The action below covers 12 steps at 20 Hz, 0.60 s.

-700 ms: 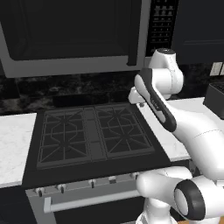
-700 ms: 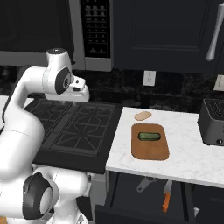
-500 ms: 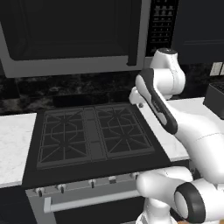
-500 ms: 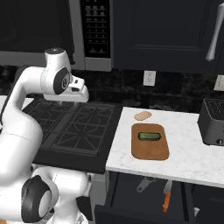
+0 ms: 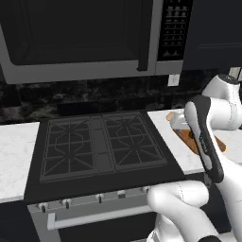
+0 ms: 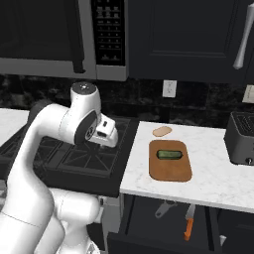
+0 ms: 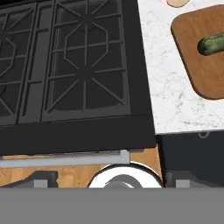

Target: Place the appropriate cutting tool for cutting the cucumber skin on the cutting board.

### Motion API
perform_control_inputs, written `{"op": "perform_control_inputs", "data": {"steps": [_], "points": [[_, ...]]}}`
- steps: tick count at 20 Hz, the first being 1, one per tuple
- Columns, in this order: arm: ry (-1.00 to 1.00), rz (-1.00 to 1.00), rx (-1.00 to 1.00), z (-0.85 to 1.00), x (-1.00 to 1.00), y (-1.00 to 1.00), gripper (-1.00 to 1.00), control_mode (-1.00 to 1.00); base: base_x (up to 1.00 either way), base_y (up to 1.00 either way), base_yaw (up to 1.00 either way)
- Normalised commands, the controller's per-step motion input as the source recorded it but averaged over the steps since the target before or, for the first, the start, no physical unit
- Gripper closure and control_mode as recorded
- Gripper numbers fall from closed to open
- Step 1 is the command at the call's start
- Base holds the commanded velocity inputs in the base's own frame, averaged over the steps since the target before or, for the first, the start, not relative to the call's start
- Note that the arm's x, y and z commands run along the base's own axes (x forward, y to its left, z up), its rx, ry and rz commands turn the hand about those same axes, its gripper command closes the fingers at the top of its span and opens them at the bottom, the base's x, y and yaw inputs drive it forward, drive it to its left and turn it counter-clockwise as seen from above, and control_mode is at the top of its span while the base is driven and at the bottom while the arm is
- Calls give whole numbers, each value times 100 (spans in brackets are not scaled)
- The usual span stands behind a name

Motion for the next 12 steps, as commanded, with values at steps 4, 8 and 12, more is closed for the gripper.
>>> {"op": "perform_control_inputs", "data": {"steps": [4,8,12], "points": [[0,-14,-1,-89,-47,-70,-100,-100,0,0,0],[-4,-9,-2,-91,-56,-42,-100,-100,0,0,0],[1,-7,6,-58,-39,-90,-100,-100,0,0,0]]}}
